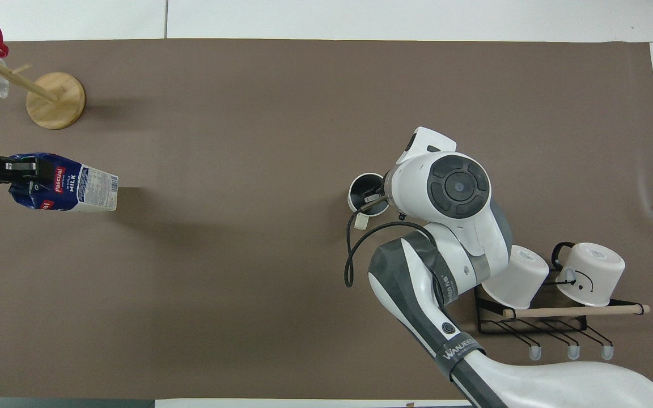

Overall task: Place cup and milk on table
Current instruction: 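Lift the white mug with the right gripper and carry it toward the table center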

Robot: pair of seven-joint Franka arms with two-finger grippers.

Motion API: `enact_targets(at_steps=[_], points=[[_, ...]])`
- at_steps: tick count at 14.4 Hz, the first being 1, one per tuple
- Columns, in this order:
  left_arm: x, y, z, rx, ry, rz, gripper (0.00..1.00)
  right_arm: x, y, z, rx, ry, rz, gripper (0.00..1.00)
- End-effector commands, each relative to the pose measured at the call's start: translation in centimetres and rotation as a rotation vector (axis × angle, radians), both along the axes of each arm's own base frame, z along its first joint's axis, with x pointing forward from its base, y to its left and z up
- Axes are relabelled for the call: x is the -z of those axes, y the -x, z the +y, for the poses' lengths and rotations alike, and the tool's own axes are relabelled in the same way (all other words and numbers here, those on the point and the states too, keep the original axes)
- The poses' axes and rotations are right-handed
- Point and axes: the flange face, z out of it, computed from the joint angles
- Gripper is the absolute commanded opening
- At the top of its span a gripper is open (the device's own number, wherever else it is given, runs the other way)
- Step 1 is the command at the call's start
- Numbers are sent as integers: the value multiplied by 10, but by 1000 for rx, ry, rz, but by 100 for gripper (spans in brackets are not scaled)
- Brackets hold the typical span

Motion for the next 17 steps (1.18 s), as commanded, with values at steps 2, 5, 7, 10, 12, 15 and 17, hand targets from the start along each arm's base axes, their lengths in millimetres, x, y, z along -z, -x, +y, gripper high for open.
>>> enact_targets(at_steps=[2,5,7,10,12,15,17], points=[[-37,1,-6,20,-8,13,0,3,9,-1,-9,-5,-19,0],[-41,2,-14,34,-9,13,0,18,10,16,5,-13,-28,0],[-40,2,-15,36,-9,14,0,17,10,16,11,-13,-26,20],[-40,2,-15,34,-11,14,0,15,9,17,35,-19,-27,95],[-42,3,-23,48,-12,14,0,-4,-1,18,59,-36,-46,100],[-43,3,-51,53,-9,4,0,-60,-17,3,125,-30,-5,100],[-44,6,-89,27,-24,-6,0,-103,-33,-25,191,-24,12,100]])
